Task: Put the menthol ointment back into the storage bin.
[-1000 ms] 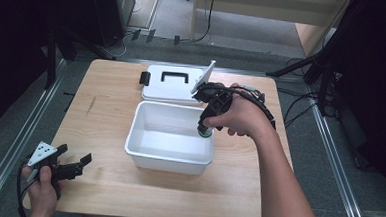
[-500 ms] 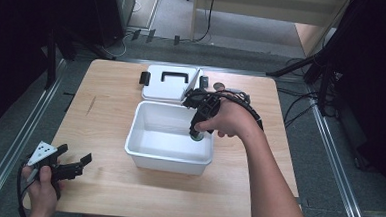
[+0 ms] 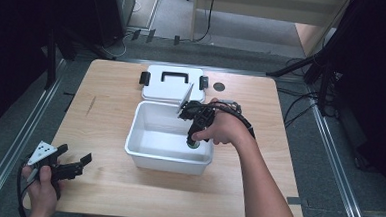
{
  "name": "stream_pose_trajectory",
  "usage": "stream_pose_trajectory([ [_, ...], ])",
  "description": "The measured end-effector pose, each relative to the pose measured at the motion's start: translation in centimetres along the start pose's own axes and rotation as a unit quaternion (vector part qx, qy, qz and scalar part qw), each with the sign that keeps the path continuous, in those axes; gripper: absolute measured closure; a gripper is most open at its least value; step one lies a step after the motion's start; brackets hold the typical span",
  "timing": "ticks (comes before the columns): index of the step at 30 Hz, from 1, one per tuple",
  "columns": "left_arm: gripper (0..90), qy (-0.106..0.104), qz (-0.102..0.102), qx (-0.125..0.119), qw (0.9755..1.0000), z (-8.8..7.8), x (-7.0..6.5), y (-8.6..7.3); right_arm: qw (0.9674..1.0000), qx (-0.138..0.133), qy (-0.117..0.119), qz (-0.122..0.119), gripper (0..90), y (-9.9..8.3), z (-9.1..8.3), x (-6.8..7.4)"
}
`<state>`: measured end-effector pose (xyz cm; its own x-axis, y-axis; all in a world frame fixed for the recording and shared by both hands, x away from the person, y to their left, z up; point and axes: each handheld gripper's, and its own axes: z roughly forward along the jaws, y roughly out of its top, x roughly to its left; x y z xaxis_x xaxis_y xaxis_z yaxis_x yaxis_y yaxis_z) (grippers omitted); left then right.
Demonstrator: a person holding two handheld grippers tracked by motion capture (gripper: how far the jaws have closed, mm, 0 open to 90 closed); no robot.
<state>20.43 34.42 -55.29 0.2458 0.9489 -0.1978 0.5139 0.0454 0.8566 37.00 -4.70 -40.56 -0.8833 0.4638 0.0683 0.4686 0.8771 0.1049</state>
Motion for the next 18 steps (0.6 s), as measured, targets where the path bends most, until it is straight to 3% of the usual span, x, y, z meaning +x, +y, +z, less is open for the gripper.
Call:
stream_pose_trajectory([
  [9, 0.6, 0.000, -0.001, 0.001, 1.0000, 0.0, 0.0, 0.0, 0.9998, -0.002, 0.003, -0.019, 51.2, 0.7, 2.2, 0.2],
  [13, 0.6, -0.001, -0.001, 0.001, 1.0000, 0.0, 0.0, 0.0, 0.9998, -0.007, 0.004, -0.017, 51.2, 0.9, 3.2, 0.2],
  [18, 0.6, -0.002, 0.001, 0.003, 1.0000, 0.1, 0.0, 0.0, 0.9999, 0.007, 0.003, -0.015, 51.2, 0.7, 4.9, 0.3],
])
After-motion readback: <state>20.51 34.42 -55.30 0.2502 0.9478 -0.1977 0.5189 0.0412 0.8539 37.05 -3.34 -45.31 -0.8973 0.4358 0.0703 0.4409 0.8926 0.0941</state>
